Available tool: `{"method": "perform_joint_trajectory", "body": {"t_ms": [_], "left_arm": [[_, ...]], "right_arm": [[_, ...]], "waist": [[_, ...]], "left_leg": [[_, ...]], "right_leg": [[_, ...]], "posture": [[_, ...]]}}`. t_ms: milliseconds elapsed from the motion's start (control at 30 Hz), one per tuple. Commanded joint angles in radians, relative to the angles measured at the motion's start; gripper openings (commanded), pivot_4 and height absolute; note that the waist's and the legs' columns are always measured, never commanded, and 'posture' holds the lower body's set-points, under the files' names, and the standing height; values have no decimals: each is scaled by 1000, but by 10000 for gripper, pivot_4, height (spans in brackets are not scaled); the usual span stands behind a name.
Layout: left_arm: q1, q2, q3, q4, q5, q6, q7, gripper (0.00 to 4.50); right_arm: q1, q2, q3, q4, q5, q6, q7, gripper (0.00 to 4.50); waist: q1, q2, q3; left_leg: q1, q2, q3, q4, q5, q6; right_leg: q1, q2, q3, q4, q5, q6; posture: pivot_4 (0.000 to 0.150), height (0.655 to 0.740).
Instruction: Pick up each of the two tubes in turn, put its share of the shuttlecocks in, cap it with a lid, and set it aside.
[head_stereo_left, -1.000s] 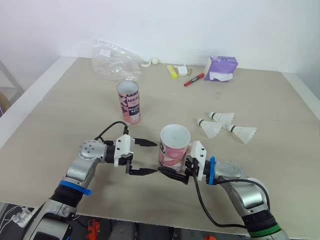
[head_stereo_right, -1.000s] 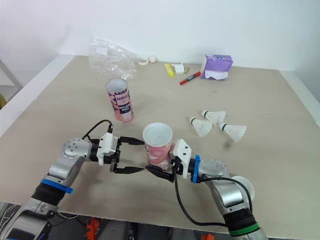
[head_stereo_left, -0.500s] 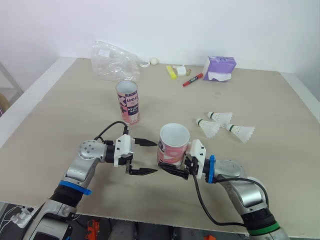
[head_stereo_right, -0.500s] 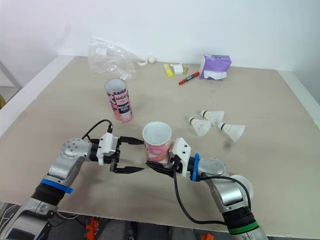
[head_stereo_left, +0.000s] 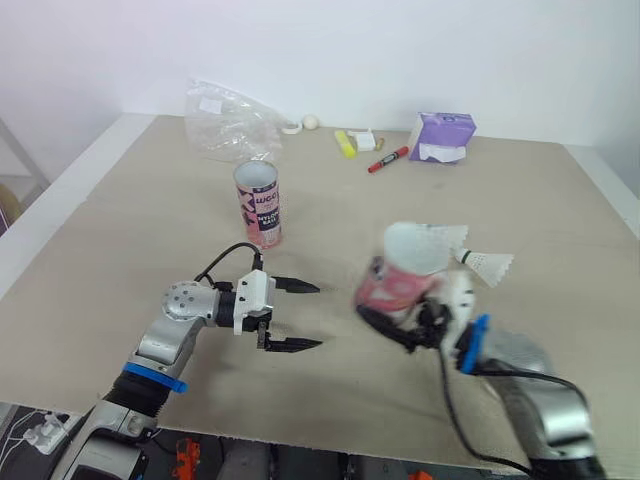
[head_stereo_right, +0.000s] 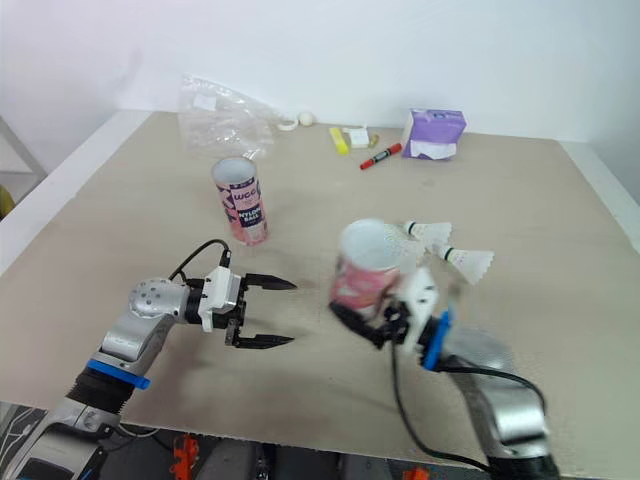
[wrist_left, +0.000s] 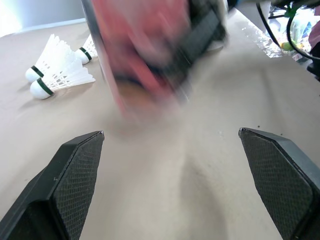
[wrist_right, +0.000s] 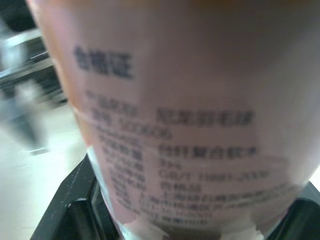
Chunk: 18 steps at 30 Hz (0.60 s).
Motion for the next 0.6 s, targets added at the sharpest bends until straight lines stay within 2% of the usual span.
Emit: {"method": "perform_joint_trajectory", "body": {"t_ms": [33,133,233,600], "left_arm": [[-2,-11,-3,-41,-18,16,-1,45000],[-1,-24,-11,-49,-20,27,-2,45000],[-5,-40,-12,-55,-23,41,11,45000],[-5,-55,-4,-72,-12,68,35,45000]], "right_arm": [[48,12,-233,-40,114,44,-130,32720],[54,18,-377,49,124,34,-227,32720],[37,15,-459,170,85,-3,-304,32720],[-121,-88,-522,625,-38,-130,-414,32720]], "waist": [[0,0,0],[0,0,0],[-1,0,0],[-22,4,0]], "left_leg": [[0,0,0,0,0,0],[1,0,0,0,0,0],[2,1,2,0,0,0],[7,1,8,-4,0,0]], "right_leg": [[0,0,0,0,0,0],[0,1,1,1,0,-1],[0,2,4,1,1,-1],[0,6,14,1,1,-1]], "posture": [[1500,7400],[1500,7400],[1500,7400],[1500,7400]]}}
